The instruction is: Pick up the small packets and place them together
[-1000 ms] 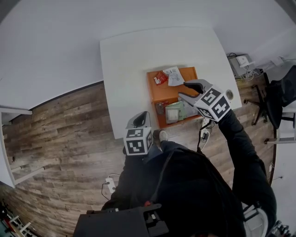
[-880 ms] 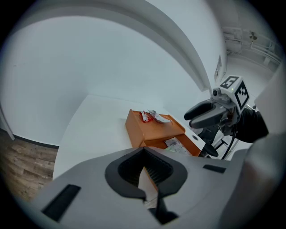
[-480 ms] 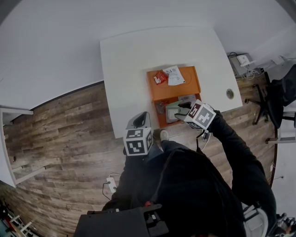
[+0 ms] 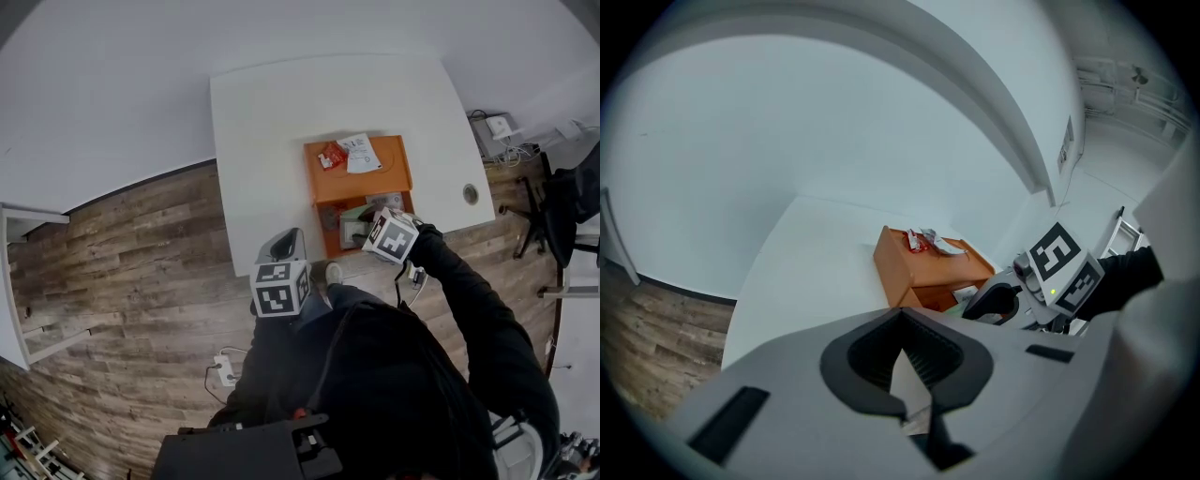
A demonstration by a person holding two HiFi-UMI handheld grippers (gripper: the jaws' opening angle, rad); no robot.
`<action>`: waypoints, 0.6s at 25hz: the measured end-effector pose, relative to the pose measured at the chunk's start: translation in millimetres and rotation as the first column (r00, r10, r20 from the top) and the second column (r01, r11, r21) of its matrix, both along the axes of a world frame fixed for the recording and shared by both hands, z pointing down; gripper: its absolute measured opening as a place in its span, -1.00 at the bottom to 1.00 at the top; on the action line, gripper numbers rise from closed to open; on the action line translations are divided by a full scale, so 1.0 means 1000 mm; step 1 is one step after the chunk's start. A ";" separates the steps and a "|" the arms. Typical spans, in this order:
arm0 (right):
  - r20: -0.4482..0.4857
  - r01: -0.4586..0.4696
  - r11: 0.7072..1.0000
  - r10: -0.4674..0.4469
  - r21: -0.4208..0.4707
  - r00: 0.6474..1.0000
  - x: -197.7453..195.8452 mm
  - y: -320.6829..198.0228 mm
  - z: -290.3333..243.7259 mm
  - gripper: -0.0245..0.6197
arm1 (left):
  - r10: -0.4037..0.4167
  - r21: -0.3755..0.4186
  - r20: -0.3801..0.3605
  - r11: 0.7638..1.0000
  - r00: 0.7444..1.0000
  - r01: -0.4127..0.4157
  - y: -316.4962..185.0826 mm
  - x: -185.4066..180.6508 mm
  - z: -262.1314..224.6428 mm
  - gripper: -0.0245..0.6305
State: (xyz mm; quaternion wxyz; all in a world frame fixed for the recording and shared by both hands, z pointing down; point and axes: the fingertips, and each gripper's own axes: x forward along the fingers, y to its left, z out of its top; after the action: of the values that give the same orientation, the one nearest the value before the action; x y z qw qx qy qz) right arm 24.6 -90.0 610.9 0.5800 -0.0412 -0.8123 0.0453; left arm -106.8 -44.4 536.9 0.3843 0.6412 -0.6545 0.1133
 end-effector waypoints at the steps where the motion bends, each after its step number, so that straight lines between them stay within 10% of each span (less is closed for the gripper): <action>1: -0.001 -0.004 1.000 0.004 0.000 1.000 0.000 0.000 0.002 -0.39 | -0.002 0.000 0.000 1.000 1.000 0.002 0.000 -0.001 0.000 -0.93; 15: -0.022 -0.006 1.000 0.006 -0.009 1.000 0.000 0.005 0.002 -0.60 | -0.008 0.001 -0.002 1.000 1.000 0.008 -0.001 -0.001 -0.001 -0.93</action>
State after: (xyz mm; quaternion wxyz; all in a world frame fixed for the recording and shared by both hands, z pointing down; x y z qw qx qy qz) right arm 24.5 -85.4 612.9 0.5885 -0.0409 -0.8059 0.0509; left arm -108.1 -45.3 536.0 0.3850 0.6390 -0.6566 0.1109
